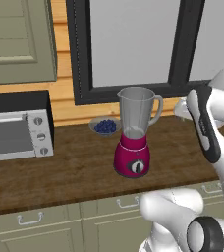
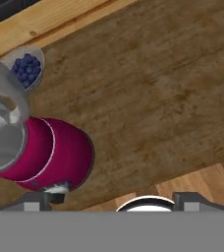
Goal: Close the lid blender by securely placing the lid on top.
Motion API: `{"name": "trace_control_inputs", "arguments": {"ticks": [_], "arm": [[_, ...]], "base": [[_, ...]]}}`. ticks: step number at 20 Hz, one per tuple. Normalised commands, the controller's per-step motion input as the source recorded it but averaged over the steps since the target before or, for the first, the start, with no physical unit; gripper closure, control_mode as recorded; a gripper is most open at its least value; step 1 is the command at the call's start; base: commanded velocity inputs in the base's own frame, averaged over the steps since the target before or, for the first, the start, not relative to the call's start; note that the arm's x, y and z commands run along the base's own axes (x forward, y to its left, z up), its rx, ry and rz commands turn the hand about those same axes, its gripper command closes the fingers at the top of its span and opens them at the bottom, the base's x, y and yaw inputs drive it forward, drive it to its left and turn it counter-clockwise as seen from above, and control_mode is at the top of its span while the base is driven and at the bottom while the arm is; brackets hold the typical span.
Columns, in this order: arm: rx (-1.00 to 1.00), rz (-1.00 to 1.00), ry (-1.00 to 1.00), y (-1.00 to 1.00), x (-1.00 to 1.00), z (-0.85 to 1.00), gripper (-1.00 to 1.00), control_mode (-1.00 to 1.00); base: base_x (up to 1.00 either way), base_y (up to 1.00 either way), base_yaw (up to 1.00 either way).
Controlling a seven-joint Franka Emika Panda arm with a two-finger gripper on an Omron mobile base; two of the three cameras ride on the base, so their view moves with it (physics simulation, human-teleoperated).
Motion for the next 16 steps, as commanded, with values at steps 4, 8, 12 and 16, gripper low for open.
{"name": "trace_control_inputs", "arguments": {"ticks": [4, 8, 12, 16], "arm": [[0.10, -0.28, 0.13, -0.96, 0.04, -0.54, -1.00, -1.00], [0.05, -0.18, 0.15, -0.74, 0.16, -0.70, -1.00, -1.00], [0.05, -0.21, 0.15, -0.66, 0.07, -0.63, -1.00, -1.00], [0.06, -0.25, 0.20, -0.77, 0.14, -0.52, -1.00, -1.00]], "base": [[0.00, 0.00, 0.00], [0.00, 0.00, 0.00], [0.00, 0.00, 0.00], [0.00, 0.00, 0.00]]}}
